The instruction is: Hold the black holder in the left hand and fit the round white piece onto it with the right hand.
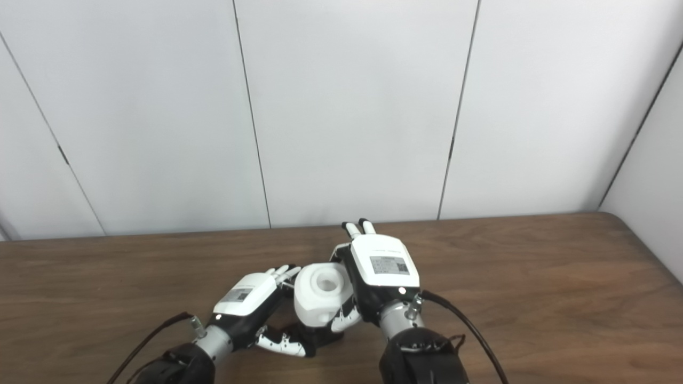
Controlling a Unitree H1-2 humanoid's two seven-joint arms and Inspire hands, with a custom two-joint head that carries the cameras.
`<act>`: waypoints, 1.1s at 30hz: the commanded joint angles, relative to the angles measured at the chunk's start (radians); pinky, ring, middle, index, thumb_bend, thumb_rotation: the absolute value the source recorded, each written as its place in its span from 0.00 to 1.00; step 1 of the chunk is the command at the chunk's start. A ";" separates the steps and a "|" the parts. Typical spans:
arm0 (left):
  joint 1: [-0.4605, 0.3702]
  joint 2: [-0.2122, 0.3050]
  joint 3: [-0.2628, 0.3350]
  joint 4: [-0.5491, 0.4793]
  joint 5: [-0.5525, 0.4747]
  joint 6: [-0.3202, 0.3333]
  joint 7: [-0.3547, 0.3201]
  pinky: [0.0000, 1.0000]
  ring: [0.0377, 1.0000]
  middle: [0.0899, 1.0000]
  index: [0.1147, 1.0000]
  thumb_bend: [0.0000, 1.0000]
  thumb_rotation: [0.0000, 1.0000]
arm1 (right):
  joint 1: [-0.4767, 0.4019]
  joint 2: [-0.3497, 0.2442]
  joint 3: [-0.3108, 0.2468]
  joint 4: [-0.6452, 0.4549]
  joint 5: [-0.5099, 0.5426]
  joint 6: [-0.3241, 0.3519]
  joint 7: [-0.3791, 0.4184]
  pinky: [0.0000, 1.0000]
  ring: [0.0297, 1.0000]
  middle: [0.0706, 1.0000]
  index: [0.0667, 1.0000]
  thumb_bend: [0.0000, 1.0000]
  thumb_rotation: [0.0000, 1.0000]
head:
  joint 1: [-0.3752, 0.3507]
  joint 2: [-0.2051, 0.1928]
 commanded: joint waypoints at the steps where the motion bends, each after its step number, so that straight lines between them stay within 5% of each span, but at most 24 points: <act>1: -0.014 -0.008 -0.005 -0.031 0.007 -0.002 0.003 1.00 1.00 0.97 0.41 0.52 0.05 | -0.019 0.014 -0.011 -0.041 -0.011 -0.030 -0.013 0.70 1.00 0.94 0.45 0.52 0.13 | 0.003 0.001; 15: -0.017 -0.021 -0.014 -0.034 0.015 0.015 0.000 1.00 1.00 0.97 0.41 0.52 0.05 | 0.007 0.030 -0.002 -0.048 0.011 -0.076 0.018 0.71 1.00 0.94 0.45 0.52 0.14 | 0.029 0.010; 33: -0.012 -0.031 -0.020 -0.022 0.018 0.023 0.021 1.00 1.00 0.97 0.41 0.52 0.05 | 0.036 0.036 0.027 0.006 0.008 -0.116 -0.044 0.67 0.98 0.92 0.45 0.52 0.14 | 0.049 -0.006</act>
